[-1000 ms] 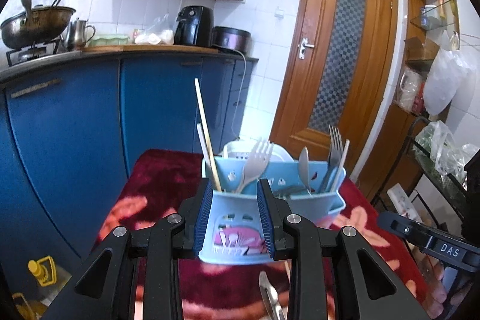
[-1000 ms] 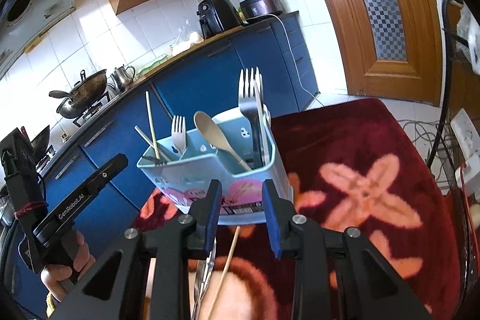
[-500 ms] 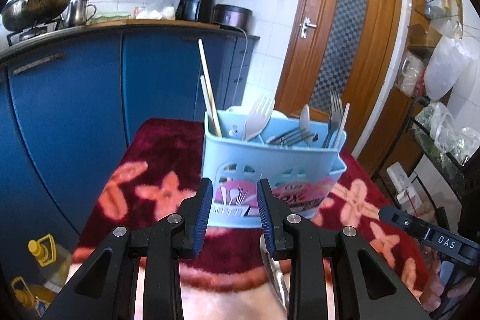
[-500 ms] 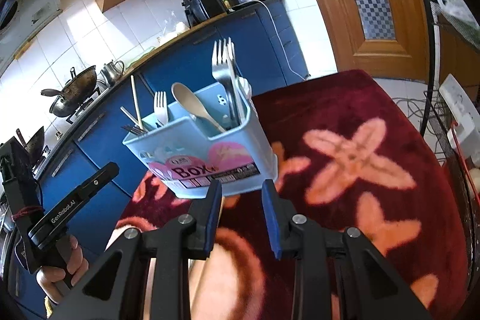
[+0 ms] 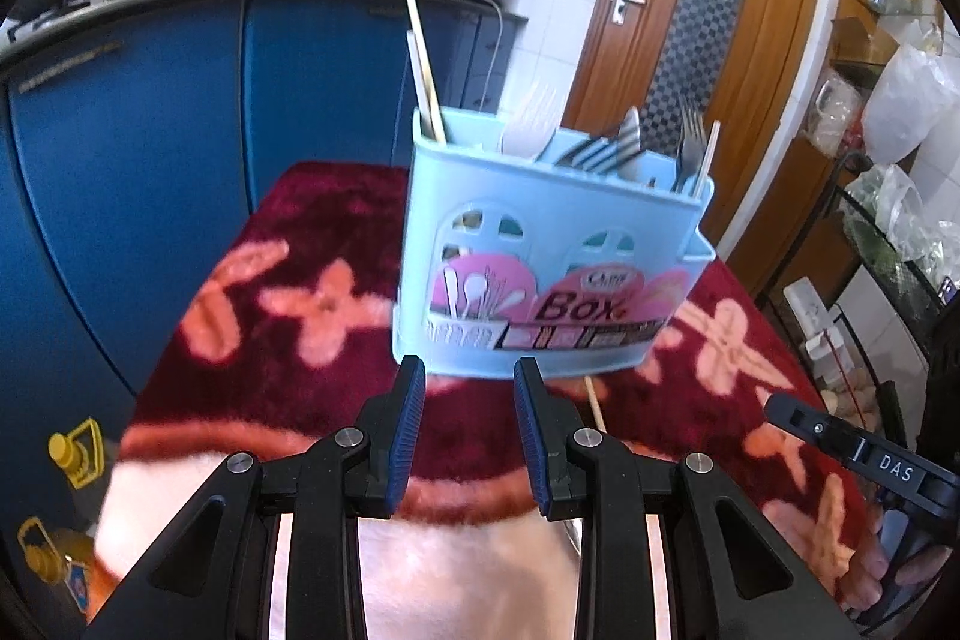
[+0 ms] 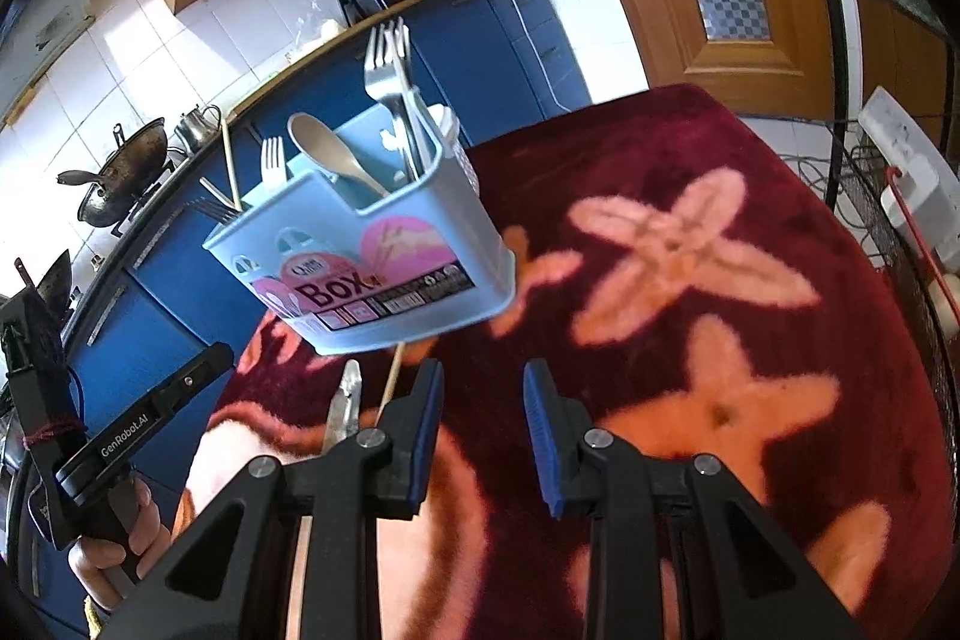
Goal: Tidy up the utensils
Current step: 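Move both open tools back down over the utensils on the blanket, then grasp the silver tongs with the left tool while the right tool grasps a wooden chopstick, then lift the tongs and chopstick up over the blue caddy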
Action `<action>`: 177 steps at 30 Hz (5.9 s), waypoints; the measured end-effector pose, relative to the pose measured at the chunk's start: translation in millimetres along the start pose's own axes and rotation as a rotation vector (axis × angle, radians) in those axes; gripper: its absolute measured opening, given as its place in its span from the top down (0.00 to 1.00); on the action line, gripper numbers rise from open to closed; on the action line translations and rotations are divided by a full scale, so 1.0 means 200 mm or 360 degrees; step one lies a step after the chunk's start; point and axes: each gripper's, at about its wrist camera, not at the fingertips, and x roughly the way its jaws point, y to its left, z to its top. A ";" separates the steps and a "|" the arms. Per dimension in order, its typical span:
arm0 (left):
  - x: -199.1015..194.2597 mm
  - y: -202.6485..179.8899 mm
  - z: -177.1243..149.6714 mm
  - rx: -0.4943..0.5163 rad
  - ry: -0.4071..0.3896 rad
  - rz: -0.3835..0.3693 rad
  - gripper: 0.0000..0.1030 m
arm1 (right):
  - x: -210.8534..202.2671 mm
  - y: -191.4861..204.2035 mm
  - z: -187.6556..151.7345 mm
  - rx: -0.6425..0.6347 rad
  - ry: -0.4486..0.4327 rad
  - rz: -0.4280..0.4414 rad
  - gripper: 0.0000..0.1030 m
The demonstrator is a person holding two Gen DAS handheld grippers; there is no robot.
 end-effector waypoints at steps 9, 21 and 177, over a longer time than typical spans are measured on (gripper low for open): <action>0.14 -0.05 -0.07 -0.0015 0.0196 -0.0078 0.70 | 0.03 -0.06 -0.04 0.0049 0.0050 -0.0010 0.70; 0.29 -0.16 -0.16 0.0012 0.0405 -0.0185 0.70 | 0.04 -0.11 -0.06 0.0086 0.0065 -0.0006 0.70; -0.19 -0.13 0.87 0.0079 -0.0751 0.0053 0.97 | -0.16 0.29 0.30 -0.0291 -0.0362 0.0118 0.94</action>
